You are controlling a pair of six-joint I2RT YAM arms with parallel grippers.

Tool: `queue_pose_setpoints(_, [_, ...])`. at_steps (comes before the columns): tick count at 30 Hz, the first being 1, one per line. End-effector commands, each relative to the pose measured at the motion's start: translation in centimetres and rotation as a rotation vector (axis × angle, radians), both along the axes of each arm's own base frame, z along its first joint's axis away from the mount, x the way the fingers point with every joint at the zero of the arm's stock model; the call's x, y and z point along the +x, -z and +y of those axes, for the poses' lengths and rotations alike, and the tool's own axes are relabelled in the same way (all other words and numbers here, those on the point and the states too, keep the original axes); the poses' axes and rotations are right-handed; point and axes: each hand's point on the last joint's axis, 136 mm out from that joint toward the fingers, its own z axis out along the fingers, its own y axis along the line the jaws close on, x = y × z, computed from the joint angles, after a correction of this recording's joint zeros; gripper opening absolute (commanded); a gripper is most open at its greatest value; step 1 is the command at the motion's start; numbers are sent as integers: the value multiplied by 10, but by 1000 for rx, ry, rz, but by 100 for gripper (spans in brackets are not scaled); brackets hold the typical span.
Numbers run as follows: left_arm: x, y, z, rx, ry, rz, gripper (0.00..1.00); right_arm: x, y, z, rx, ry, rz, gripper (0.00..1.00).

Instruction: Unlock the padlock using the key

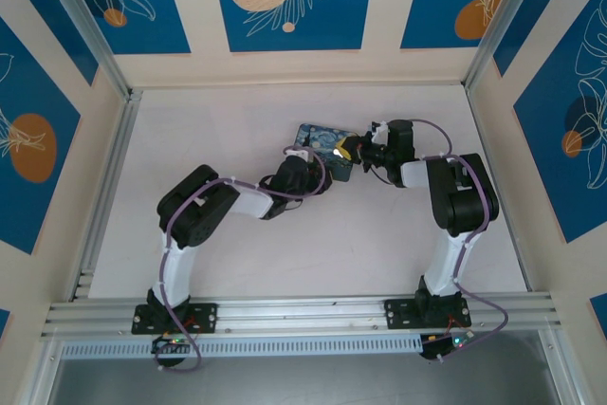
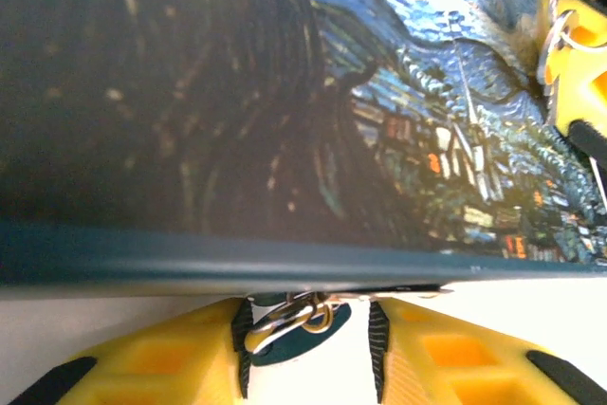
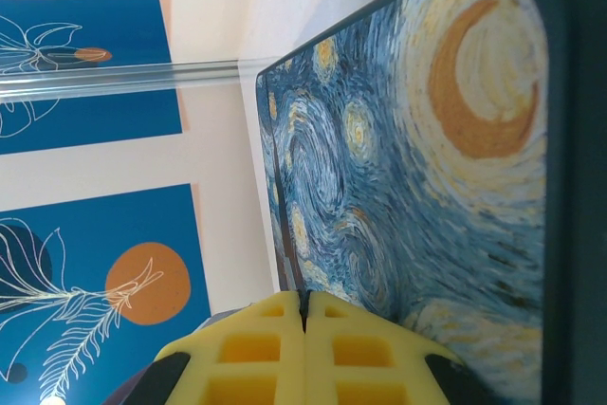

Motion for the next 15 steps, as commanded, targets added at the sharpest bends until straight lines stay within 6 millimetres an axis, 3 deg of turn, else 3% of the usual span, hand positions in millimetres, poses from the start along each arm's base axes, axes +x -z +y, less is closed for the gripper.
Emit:
queue_pose_setpoints(1, [-2,12,-1,24,-13,20,33,-6,18,-3,1,0,63,0])
queue_pose_setpoints(8, [-2,12,-2,24,-10,23,22,-7,19,-4,1,5,66,0])
queue_pose_setpoints(15, [-6,10,-7,2,14,27,33,-7,22,-5,1,6,73,0])
